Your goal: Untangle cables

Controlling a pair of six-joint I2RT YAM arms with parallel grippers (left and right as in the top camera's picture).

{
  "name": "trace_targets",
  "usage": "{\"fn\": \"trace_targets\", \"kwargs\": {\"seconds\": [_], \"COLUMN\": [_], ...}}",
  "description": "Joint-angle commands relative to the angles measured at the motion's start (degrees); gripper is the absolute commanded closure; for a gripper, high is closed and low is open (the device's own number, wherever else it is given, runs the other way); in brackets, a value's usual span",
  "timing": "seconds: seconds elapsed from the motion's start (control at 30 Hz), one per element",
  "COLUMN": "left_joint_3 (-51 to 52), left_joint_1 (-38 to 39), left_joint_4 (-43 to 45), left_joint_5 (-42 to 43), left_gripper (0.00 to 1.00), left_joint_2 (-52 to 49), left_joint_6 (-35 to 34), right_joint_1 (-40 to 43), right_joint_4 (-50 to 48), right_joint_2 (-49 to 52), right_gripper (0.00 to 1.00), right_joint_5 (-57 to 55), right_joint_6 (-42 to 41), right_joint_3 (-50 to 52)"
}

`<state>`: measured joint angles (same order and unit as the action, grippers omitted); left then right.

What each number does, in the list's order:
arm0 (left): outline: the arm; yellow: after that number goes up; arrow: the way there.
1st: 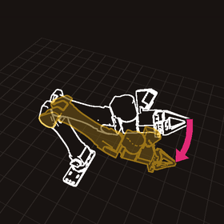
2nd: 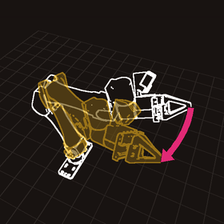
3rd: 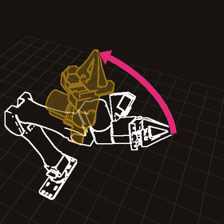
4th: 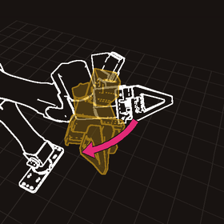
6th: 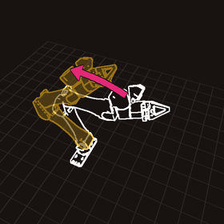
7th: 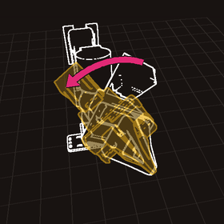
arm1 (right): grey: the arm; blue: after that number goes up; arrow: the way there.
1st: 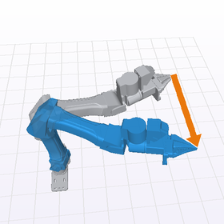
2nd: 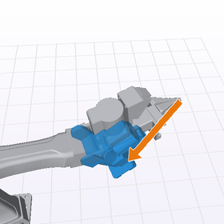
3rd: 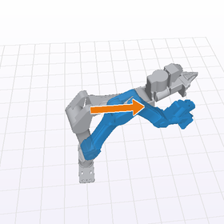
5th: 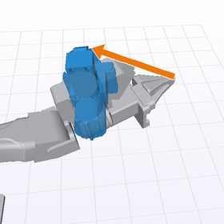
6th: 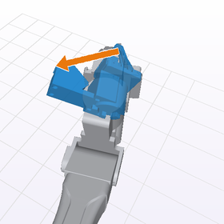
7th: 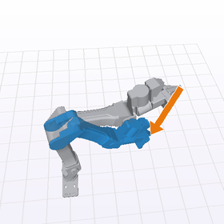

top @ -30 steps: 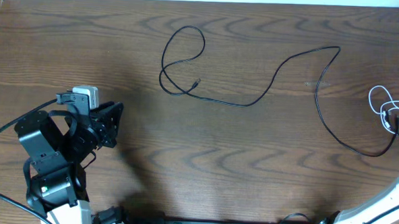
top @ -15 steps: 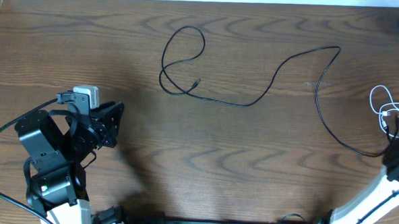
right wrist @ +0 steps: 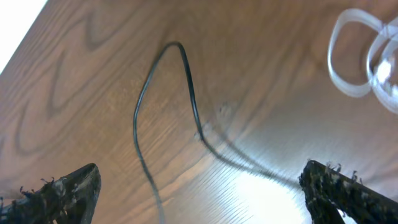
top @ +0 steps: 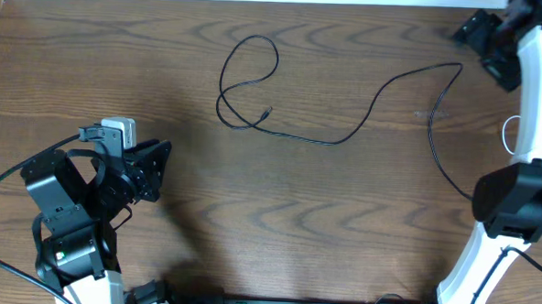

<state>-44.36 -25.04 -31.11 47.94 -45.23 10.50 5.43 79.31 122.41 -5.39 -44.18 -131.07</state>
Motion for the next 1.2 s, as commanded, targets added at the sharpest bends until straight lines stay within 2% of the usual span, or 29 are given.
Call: {"fn": "trace_targets", "kwargs": {"seconds": [0.0, 0.13, 0.27, 0.67, 1.03, 1.17], "left_joint_3": [-0.3, -0.3, -0.3, -0.3, -0.3, -0.3], "left_joint_1": [-0.2, -0.2, -0.2, -0.2, -0.2, -0.2], "left_joint_4": [-0.3, -0.4, -0.4, -1.0, -1.4, -1.4], "left_joint_5": [1.1, 1.2, 1.2, 1.2, 1.2, 1.1], "left_gripper": [0.76, 0.76, 0.76, 0.76, 0.76, 0.76], "left_joint_2": [0.0, 0.0, 0.0, 0.0, 0.0, 0.0], "left_joint_6": [-0.1, -0.1, -0.1, -0.1, -0.1, 0.0], "right_joint_1": [-3.1, -6.3, -8.6, -8.8, -8.9, -8.9], "right_joint_4": [1.2, -0.9, -7.1, -24.8, -38.2, -41.5], "right_joint_2": [-0.1, -0.1, -0.1, -0.1, -0.1, -0.1], "right_gripper": [0.01, 0.01, 0.01, 0.01, 0.01, 0.13], "right_joint_5": [-7.0, -9.6, -11.3, -11.2, -7.3, -3.5], "right_joint_6": [-17.5, -17.4, -13.1, 7.0, 9.8, 11.8], "right_joint_3": [1.0, 4.6, 11.3, 30.8, 42.7, 45.0]}}
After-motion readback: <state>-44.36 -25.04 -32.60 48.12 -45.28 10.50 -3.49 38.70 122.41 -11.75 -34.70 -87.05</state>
